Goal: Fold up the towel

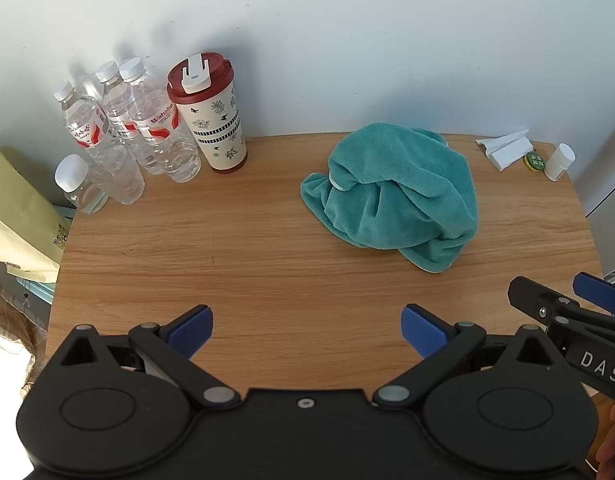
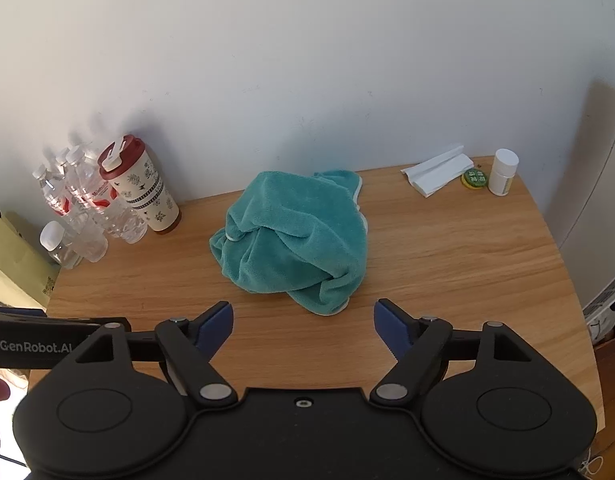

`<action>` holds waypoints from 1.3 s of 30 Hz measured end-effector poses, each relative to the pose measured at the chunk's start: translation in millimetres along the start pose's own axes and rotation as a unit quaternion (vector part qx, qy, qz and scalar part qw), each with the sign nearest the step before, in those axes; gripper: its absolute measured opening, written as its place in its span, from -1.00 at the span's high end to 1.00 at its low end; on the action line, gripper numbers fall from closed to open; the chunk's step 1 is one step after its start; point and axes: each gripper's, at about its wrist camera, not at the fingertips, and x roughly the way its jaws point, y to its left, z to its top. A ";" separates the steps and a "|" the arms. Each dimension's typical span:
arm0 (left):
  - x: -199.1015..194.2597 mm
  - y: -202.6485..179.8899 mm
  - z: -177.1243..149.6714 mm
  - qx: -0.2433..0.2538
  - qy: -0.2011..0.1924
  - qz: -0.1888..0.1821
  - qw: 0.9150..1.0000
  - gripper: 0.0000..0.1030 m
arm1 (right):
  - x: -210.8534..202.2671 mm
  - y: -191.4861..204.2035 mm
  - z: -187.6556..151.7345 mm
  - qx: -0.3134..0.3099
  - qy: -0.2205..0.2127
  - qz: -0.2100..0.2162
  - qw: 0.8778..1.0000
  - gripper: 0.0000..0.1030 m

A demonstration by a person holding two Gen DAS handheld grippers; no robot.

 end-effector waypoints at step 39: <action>1.4 8.5 2.8 -0.015 -0.005 -0.005 1.000 -0.99 | 5.6 -7.1 3.2 0.011 0.000 -0.006 1.000 -0.99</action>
